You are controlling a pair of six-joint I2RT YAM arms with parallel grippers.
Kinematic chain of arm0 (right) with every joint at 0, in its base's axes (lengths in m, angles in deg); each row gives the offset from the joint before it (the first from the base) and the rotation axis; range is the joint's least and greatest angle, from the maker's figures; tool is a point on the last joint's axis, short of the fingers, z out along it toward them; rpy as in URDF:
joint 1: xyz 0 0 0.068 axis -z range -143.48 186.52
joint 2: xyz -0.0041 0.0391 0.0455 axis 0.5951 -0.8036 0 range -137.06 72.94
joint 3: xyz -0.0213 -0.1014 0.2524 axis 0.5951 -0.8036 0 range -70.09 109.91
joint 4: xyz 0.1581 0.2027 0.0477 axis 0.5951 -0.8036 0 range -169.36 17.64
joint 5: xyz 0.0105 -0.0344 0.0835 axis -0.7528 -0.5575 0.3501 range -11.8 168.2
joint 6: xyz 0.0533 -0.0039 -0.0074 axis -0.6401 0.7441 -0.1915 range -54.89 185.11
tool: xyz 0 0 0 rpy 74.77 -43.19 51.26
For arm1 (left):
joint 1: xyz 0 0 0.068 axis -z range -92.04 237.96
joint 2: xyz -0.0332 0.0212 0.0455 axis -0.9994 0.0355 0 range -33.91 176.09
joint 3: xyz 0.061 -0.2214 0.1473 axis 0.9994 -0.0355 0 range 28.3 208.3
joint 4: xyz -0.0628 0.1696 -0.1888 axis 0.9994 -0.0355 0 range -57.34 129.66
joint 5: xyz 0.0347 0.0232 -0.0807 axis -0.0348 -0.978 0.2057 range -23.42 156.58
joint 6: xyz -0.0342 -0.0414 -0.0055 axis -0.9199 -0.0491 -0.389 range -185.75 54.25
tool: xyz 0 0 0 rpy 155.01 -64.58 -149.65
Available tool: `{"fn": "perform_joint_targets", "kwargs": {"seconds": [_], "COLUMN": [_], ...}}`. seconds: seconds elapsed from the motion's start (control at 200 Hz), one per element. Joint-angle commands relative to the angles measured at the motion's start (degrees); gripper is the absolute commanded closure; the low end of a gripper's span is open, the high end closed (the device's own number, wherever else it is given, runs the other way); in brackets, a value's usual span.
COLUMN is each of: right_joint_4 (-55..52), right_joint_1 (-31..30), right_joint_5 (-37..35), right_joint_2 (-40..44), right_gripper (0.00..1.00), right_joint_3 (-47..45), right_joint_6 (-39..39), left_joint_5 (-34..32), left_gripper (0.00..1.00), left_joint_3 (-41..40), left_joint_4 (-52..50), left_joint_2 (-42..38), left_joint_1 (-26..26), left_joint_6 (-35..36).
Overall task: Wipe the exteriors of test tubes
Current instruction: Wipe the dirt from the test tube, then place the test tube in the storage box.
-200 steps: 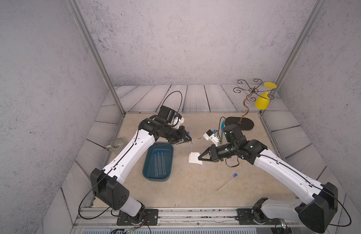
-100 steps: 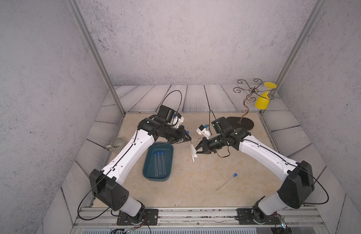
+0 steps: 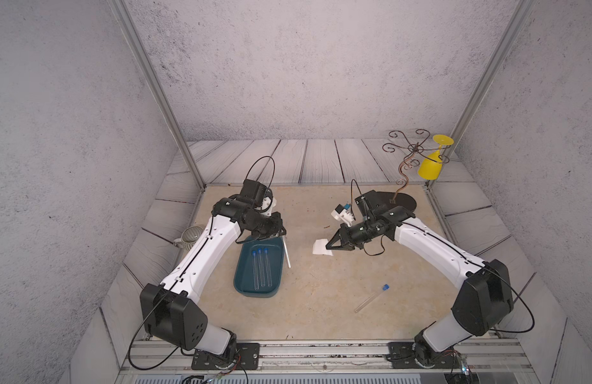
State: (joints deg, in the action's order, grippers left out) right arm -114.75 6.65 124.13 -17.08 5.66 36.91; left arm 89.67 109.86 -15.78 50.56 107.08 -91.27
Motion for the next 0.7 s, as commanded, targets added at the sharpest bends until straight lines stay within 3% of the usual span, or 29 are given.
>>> {"fn": "perform_joint_targets", "kwargs": {"seconds": [0.0,0.28,0.586,0.696], "right_joint_4": [-3.3,-3.5,-3.6,-4.0], "right_joint_1": [0.9,1.3,1.3,1.3], "right_joint_5": [-0.8,-1.0,-1.5,-2.1], "right_joint_2": [2.7,6.0,8.5,8.3], "right_gripper": [0.96,0.96,0.96,0.96], "right_joint_3": [-2.3,-6.5,-9.0,-9.2], "right_joint_6": [2.4,1.9,1.2,1.3], "left_joint_5": [-5.0,-7.6,-9.0,-9.5], "left_gripper": [0.84,0.84,0.83,0.76], "left_joint_3": [-3.0,-10.0,-10.6,-10.0], "left_joint_4": [-1.6,3.4,8.1,8.3], "left_joint_2": [1.2,10.8,19.3,20.9], "left_joint_1": [-2.2,-3.0,-3.2,-3.2], "left_joint_6": [6.2,10.5,10.4,9.5]}}
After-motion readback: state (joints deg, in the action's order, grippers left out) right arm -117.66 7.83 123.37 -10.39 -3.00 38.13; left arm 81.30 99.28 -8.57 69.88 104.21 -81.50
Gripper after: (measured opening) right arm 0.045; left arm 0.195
